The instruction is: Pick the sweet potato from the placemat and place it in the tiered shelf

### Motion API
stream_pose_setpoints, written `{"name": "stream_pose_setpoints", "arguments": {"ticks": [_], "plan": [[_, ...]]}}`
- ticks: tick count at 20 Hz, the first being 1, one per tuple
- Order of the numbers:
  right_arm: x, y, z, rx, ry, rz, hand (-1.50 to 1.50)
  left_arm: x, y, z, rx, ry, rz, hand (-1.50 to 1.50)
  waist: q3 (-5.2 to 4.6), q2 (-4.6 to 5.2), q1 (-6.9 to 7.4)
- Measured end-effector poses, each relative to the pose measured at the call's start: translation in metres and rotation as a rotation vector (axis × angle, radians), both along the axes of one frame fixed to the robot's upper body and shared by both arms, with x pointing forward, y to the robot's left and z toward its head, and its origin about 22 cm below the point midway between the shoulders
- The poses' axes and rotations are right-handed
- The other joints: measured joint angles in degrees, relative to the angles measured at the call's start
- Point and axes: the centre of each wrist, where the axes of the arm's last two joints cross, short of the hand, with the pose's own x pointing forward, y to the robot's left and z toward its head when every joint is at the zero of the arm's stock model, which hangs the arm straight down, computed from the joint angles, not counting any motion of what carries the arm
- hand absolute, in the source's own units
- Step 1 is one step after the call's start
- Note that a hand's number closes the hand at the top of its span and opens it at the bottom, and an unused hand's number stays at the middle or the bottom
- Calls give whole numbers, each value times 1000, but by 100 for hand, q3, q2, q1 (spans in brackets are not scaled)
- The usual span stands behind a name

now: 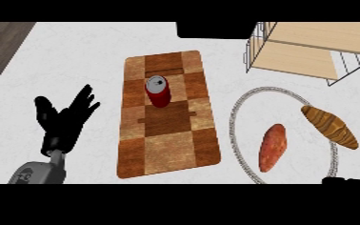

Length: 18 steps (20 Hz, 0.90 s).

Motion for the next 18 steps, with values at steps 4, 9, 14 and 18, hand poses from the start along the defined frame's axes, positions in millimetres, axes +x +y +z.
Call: {"name": "stream_pose_setpoints", "arguments": {"ticks": [4,9,14,18], "plan": [[12,12,-11,-18,43,34,-150,-1,3,0,3,6,12,0,4,-12,-30],[14,24,-28,-48,99,40,-150,-3,5,1,-4,15,15,0,3,-27,-80],[21,33,-37,-84,117,36,-150,-5,4,1,3,18,21,0,2,-30,-102],[29,44,-48,-97,119,37,-150,-6,4,0,3,13,23,0,4,-31,-110]]}}
